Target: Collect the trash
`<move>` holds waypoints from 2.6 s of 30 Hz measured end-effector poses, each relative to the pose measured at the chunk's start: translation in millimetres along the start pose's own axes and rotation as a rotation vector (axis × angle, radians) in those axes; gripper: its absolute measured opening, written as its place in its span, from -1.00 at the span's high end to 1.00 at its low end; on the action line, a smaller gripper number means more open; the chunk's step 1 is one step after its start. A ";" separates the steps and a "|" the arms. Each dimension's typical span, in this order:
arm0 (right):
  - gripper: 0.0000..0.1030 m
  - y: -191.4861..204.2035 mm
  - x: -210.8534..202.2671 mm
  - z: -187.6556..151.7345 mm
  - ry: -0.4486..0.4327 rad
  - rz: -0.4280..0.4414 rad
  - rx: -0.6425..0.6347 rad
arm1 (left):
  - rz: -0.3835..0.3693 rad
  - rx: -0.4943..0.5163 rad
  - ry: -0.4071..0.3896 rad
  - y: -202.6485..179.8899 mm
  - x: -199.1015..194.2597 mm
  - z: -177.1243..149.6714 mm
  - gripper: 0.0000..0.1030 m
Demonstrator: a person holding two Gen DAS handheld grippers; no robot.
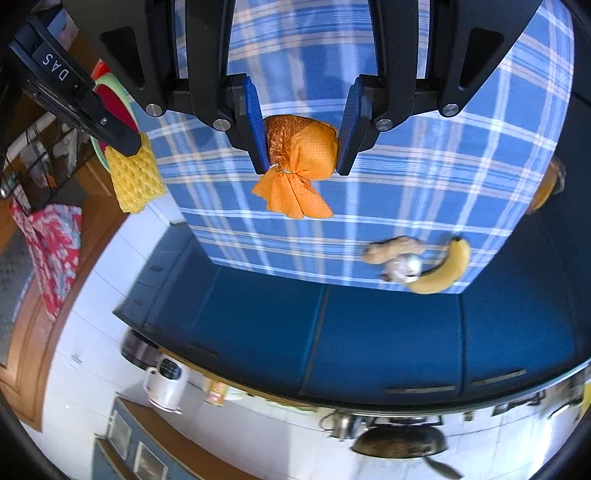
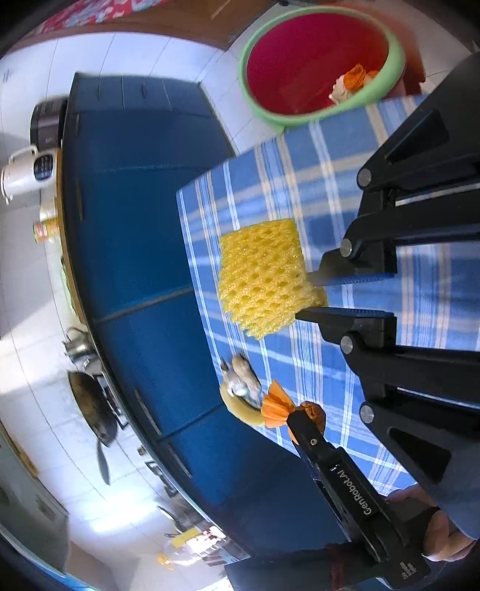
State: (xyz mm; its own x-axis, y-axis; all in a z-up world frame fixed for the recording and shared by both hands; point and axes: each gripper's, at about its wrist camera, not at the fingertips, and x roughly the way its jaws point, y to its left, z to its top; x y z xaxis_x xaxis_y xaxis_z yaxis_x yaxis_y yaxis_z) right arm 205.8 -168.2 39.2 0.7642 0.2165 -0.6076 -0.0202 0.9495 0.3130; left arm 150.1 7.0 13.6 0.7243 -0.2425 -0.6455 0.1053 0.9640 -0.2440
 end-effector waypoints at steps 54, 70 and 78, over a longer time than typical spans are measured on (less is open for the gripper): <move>0.16 -255.9 -56.7 -62.6 0.006 -0.259 0.421 | -0.317 0.367 0.214 -256.0 114.2 -56.3 -0.14; -0.26 -208.8 -94.1 -60.4 -0.065 -0.264 0.325 | -0.173 0.316 0.161 -198.8 67.5 -44.0 -0.32; -0.43 -162.2 -101.5 -57.1 -0.075 -0.225 0.239 | -0.101 0.265 0.115 -157.0 28.8 -37.0 -0.35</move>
State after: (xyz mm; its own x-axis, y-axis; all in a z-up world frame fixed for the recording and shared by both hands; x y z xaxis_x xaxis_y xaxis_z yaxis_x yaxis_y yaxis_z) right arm 94.7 -331.2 8.4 0.7779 -0.0179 -0.6281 0.2992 0.8896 0.3451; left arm 129.2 -155.4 6.6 0.6211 -0.3346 -0.7087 0.3580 0.9255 -0.1233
